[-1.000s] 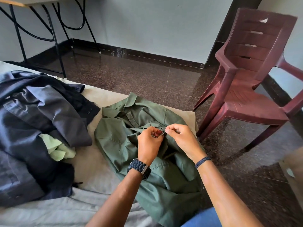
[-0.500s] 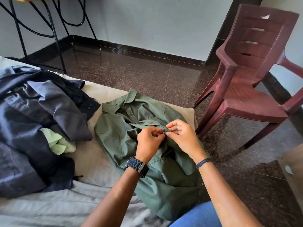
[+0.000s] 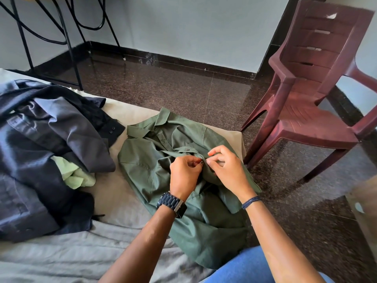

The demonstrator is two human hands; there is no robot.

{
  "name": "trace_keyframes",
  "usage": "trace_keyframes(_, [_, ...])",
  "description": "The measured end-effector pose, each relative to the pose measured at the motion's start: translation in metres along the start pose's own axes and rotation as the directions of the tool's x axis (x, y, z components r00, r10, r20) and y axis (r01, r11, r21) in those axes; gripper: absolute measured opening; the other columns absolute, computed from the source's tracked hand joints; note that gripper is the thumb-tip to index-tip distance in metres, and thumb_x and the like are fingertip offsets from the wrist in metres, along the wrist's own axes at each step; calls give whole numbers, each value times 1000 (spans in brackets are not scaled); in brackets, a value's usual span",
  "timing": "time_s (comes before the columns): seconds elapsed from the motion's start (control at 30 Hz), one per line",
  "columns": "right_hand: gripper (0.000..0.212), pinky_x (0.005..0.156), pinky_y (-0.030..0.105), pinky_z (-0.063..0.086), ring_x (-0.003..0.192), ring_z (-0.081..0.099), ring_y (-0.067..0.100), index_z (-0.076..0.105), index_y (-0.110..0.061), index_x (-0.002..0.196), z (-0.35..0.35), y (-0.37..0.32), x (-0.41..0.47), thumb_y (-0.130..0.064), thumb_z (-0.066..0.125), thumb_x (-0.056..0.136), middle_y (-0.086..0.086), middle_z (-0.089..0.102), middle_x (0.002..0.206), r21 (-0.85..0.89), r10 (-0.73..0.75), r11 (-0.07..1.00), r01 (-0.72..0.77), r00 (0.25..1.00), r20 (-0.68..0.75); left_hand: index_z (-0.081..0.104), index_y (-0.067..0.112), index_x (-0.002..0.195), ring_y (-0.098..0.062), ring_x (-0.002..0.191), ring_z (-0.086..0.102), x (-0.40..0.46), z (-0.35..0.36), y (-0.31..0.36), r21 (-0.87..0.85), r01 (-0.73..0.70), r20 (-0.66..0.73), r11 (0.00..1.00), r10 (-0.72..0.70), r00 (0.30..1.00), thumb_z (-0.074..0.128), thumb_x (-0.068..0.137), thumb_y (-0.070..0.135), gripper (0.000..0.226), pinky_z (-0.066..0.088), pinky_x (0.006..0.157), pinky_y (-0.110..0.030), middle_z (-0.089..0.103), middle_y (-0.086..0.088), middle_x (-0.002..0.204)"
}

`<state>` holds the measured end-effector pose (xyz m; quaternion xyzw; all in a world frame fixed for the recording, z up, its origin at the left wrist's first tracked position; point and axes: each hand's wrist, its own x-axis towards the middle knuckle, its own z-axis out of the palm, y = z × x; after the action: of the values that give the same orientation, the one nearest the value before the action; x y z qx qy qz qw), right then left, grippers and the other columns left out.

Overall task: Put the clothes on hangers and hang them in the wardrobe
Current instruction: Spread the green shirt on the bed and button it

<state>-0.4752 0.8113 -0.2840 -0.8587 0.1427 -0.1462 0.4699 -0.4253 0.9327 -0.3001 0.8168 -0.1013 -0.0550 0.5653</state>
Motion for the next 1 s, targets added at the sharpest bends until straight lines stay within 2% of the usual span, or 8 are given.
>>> trace_keyframes(0.1, [26,63,13,48,60,63,0,53,-17,86,1,3,1,-1,71,79,-3,70,77,44,59,997,-59,998,-5,75,11,89,4,62,60,1,2,-3,-56,61,48,997,-58,997,66,82,5,12,53,75,-18,67,7,67])
trace_keyframes(0.2, [32,63,14,49,58,62,0,51,-21,82,2,4,3,0,74,77,-7,67,73,56,77,996,-76,997,-13,73,7,83,-16,69,63,1,4,-5,-268,195,167,943,-154,974,57,86,2,17,56,78,-33,69,-7,74])
trace_keyframes(0.47, [30,61,15,48,56,62,-2,49,-17,90,14,5,-2,-3,73,78,-6,68,73,92,109,991,-102,991,-75,68,6,78,-13,62,56,-1,7,-6,-521,330,219,787,-250,943,61,91,4,15,51,62,-20,63,-6,65])
trace_keyframes(0.7, [24,68,24,51,61,62,0,51,-14,87,15,3,0,-4,70,76,-6,66,71,127,177,978,-164,978,-105,65,12,82,-12,67,60,-2,11,-11,-494,275,135,825,-240,961,60,91,2,14,53,66,-24,64,-5,71])
trace_keyframes(0.8, [26,63,27,51,67,60,11,46,-16,85,10,-2,5,1,65,80,-1,64,74,316,295,906,-281,956,3,60,12,86,-12,67,57,1,11,-10,-580,297,187,759,-231,955,54,92,-4,18,49,65,-23,63,-4,73])
trace_keyframes(0.9, [23,59,24,46,64,56,14,47,-15,88,3,-6,14,4,60,85,4,63,77,582,391,695,-422,901,186,53,13,91,-6,59,53,7,9,-9,-711,354,267,607,-233,935,47,93,-9,22,46,56,-17,58,-2,71])
trace_keyframes(0.93, [19,59,23,46,65,57,13,50,-15,90,0,-5,17,0,61,87,4,63,78,587,386,679,-441,894,225,53,14,91,-5,58,53,11,9,-9,-706,350,266,616,-227,937,46,93,-8,23,45,57,-16,58,0,71])
trace_keyframes(1.0, [12,61,21,45,67,58,10,56,-16,94,-6,1,23,-12,65,88,1,66,79,413,324,817,-402,913,249,55,14,91,-2,58,55,18,9,-8,-693,324,251,645,-205,946,46,95,-5,22,47,60,-16,61,5,67])
